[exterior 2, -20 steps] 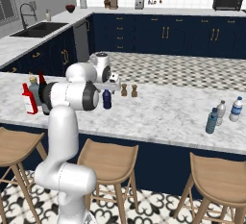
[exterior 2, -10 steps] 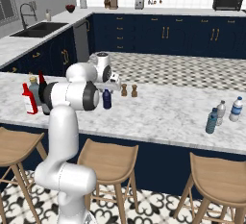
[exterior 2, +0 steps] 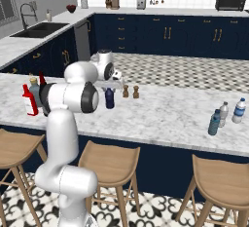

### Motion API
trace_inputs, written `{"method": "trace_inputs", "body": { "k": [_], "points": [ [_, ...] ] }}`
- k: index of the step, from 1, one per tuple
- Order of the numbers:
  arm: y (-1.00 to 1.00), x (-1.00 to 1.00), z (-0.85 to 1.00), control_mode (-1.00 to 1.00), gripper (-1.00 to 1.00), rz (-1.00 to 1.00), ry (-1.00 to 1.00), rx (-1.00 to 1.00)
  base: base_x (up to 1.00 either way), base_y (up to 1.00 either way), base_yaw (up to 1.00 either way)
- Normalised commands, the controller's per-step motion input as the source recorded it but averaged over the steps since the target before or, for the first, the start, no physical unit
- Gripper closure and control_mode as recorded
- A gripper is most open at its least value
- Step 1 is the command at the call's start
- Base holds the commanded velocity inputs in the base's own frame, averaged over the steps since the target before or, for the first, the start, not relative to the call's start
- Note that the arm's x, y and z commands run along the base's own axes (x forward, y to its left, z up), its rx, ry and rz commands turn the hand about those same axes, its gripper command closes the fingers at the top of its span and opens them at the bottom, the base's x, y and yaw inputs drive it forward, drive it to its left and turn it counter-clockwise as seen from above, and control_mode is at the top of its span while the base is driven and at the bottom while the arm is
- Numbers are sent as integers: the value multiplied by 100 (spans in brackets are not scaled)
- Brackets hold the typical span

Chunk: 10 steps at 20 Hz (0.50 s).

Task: Move the plastic bottles in the middle to the plastics group, and the glass bottles in the middle to the glass group.

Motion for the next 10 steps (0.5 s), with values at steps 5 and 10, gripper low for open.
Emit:
{"method": "trace_inputs", "body": {
  "k": [5,10],
  "points": [
    [-72,-19,35,-100,100,-3,2,-1,0,0,0],
    [-95,-29,4,-100,100,-9,0,2,0,0,0]
  ]
}}
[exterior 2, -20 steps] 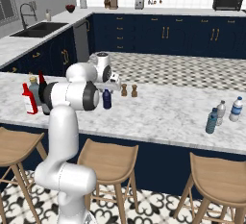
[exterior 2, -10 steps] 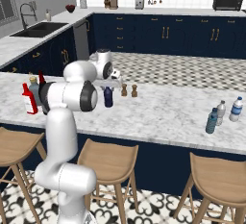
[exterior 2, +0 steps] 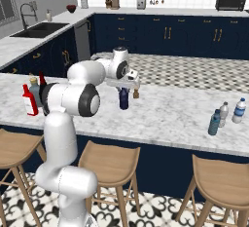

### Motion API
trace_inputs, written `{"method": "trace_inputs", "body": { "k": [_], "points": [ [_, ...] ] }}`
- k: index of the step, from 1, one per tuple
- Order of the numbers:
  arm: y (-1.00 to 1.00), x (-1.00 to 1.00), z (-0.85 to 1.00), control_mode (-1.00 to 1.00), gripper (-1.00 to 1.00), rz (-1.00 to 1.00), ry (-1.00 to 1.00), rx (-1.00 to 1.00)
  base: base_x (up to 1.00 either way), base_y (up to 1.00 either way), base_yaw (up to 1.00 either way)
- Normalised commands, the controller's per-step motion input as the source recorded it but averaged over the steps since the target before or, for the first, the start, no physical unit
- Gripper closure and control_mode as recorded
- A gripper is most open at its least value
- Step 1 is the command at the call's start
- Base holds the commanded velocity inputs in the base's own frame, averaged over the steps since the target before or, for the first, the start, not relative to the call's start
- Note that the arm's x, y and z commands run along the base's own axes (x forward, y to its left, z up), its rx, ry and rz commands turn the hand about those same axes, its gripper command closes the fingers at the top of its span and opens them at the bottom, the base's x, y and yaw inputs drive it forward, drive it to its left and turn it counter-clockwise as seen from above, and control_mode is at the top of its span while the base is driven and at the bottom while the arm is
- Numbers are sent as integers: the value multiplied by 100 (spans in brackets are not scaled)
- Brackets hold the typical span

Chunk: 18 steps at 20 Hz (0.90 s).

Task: Move the plastic bottles in the middle to the plastics group, and the glass bottles in the middle to the glass group.

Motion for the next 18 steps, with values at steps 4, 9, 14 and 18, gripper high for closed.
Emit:
{"method": "trace_inputs", "body": {
  "k": [4,9,14,18],
  "points": [
    [-100,-23,5,-100,100,-14,0,0,0,0,0],
    [-100,-13,8,-100,100,-14,0,0,0,0,0],
    [-98,-13,0,-100,100,-14,0,0,0,0,0],
    [-85,0,0,-100,100,-12,2,0,0,0,0]
  ]
}}
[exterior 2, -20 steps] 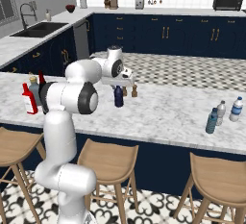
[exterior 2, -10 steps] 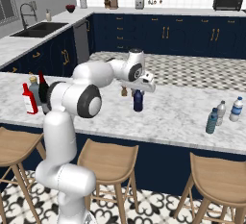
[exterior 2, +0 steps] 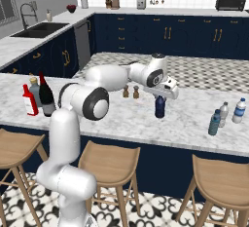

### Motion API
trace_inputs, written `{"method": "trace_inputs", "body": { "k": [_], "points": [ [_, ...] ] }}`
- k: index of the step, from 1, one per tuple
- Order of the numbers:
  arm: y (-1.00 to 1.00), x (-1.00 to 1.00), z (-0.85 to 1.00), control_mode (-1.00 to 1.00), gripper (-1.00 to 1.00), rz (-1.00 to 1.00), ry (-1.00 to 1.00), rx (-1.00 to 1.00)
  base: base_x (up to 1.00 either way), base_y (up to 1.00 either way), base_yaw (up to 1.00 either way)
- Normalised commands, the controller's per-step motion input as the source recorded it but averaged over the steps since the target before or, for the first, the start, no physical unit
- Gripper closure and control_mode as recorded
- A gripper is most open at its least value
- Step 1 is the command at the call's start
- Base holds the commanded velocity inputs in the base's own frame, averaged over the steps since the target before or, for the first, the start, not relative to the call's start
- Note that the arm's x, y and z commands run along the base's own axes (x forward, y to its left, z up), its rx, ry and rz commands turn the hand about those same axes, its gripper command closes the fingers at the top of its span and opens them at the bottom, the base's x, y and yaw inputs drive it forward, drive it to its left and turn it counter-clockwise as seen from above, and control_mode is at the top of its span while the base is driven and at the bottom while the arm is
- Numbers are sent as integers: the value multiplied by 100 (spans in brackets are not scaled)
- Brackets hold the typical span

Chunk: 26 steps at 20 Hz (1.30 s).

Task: Move the plastic bottles in the middle to the plastics group, and the glass bottles in the middle to the glass group.

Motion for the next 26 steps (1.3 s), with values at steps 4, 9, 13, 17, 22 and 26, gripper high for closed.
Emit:
{"method": "trace_inputs", "body": {
  "k": [4,9,13,17,22,26],
  "points": [
    [-57,0,-1,-100,100,-10,0,3,0,0,0],
    [-69,-11,0,-100,100,-17,0,0,0,0,0],
    [-50,-21,0,-100,100,-17,0,0,0,0,0],
    [-49,-19,0,-100,100,-19,0,0,0,0,0],
    [-47,-7,0,-100,100,-21,0,0,0,0,0],
    [-33,-13,-3,-100,100,-18,0,0,0,0,0]
  ]
}}
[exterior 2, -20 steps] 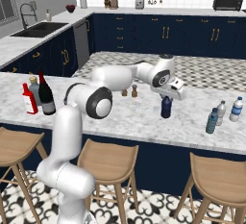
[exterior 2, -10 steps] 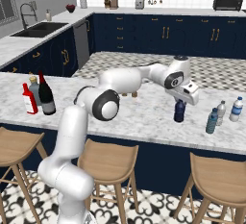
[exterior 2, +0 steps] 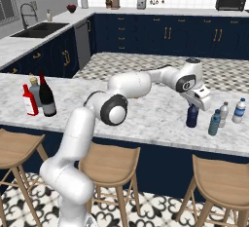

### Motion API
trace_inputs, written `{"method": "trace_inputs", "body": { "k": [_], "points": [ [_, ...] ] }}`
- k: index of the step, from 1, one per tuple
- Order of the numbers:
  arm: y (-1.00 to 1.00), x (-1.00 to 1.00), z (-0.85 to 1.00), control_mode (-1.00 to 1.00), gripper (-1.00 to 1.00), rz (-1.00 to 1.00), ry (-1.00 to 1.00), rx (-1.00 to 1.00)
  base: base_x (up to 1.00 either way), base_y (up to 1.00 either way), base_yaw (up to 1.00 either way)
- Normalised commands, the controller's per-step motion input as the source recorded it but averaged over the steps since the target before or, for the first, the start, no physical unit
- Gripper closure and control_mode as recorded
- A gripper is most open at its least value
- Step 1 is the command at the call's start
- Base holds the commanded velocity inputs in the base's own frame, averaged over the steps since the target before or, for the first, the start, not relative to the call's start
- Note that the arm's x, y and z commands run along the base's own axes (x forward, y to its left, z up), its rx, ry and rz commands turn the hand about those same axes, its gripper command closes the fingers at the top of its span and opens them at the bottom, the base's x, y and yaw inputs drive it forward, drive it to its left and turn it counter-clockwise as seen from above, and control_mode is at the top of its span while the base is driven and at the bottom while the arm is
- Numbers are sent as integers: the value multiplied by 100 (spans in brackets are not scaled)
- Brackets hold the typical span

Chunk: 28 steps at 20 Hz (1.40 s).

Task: Move the plastic bottles in the middle to the plastics group, and the glass bottles in the middle to the glass group.

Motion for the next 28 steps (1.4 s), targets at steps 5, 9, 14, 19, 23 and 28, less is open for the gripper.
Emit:
{"method": "trace_inputs", "body": {
  "k": [5,9,14,19,23,28],
  "points": [
    [-13,-2,-4,-100,100,-13,-4,1,0,0,0],
    [-3,-11,-12,-100,100,-9,-5,4,0,0,0],
    [-10,-5,-17,-100,100,-12,-4,0,0,0,0],
    [-10,0,-6,-100,100,-11,0,0,0,0,0],
    [-9,0,-3,-100,100,-10,-3,0,0,0,0],
    [-11,10,0,-100,100,-8,0,0,0,0,0]
  ]
}}
